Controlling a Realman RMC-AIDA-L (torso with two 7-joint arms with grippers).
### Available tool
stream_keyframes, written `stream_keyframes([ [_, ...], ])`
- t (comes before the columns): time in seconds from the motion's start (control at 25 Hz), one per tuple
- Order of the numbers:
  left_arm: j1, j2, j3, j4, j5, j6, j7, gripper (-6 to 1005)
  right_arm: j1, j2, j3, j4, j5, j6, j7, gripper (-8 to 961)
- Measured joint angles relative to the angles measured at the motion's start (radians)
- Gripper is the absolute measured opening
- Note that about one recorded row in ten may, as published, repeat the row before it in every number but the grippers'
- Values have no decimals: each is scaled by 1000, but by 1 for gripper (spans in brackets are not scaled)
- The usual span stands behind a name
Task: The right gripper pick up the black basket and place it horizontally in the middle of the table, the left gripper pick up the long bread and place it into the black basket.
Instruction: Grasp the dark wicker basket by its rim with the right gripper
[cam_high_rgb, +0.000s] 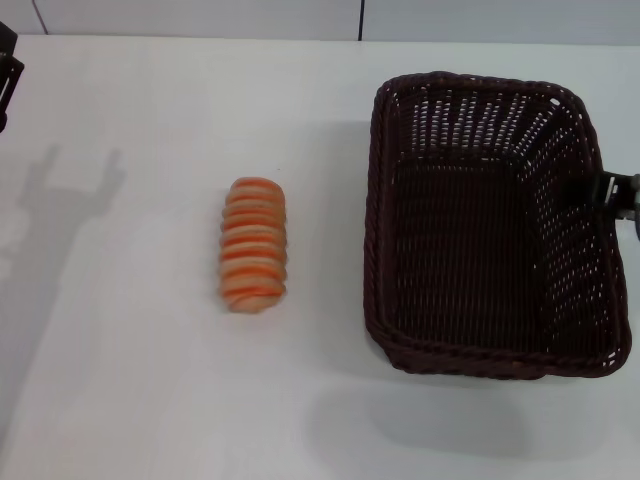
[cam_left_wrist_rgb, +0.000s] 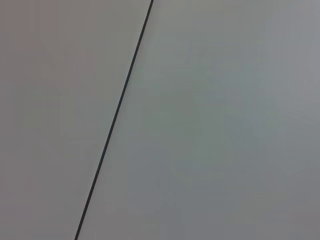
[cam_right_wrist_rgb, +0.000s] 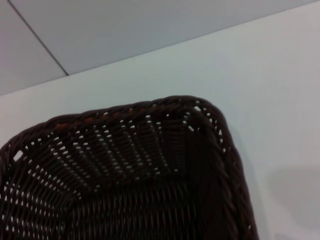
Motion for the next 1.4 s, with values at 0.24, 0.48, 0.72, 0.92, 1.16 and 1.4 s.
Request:
stream_keyframes([
  [0.24,-3,0,0,4,2,0,-3,846,16,0,-26,45,5,-18,2,569],
  [0.48,-4,0,0,4,0,1,-3,846,23,-1,-41,52,6,-23,9,568],
  [0.72,-4,4,-1,3,-1,1,-5,846,25,-1,-43,58,6,-23,20,511],
  [0.92,-5,6,-8,3,-1,1,-8,846,26,-1,-48,62,7,-31,20,418],
  [1.16,-15,9,-11,3,-1,2,-9,846,24,-1,-54,61,6,-39,15,291],
  [1.4,-16,5,-33,-4,-1,2,-2,846,-21,-4,-67,18,-32,-110,-91,159],
])
